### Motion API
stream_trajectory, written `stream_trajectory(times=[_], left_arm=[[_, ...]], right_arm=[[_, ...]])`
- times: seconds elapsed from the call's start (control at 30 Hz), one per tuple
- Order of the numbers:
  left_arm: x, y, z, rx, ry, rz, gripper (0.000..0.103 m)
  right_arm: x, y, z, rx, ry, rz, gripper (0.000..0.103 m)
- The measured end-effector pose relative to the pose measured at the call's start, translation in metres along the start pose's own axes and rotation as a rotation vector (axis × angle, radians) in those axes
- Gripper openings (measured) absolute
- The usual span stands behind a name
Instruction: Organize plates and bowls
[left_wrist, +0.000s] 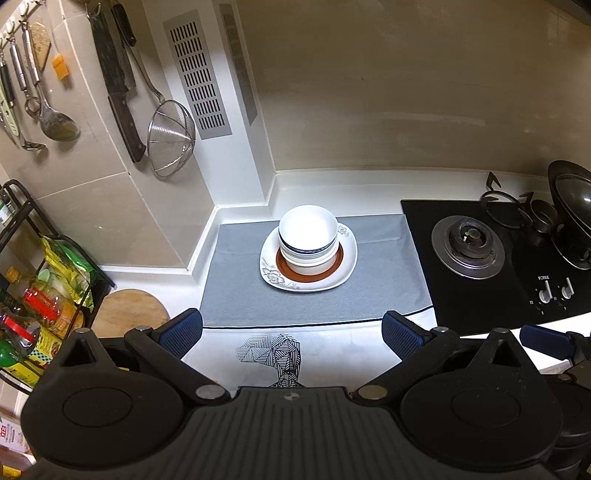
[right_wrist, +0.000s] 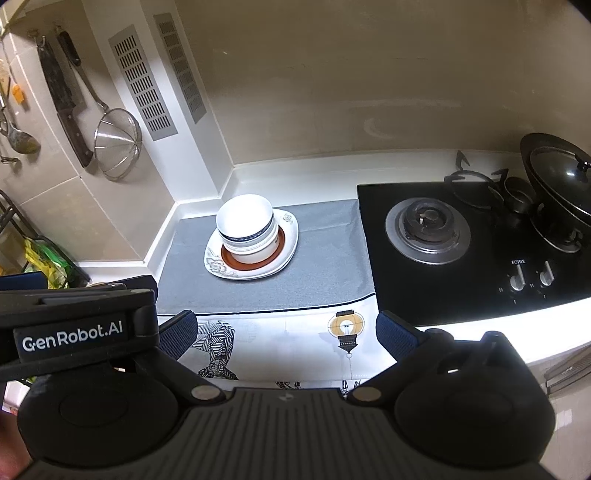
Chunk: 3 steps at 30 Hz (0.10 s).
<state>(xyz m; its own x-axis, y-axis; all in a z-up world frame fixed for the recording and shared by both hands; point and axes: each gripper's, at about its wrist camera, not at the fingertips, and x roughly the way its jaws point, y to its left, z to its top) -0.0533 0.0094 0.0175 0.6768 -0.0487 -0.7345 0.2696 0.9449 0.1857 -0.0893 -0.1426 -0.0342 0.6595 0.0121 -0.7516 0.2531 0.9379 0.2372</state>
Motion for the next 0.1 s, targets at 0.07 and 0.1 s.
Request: stream_trajectory(times=[0.07, 0.1], left_arm=[[0.0048, 0.0015, 0.0015, 0.000, 0.002, -0.006, 0.103], [0.0076, 0.0024, 0.0020, -0.003, 0.004, -0.013, 0.103]], right_arm=[[0.0044, 0.0009, 0.0021, 0.001, 0.003, -0.006, 0.103], [0.0068, 0.0019, 0.0033, -0.001, 0.004, -0.013, 0.103]])
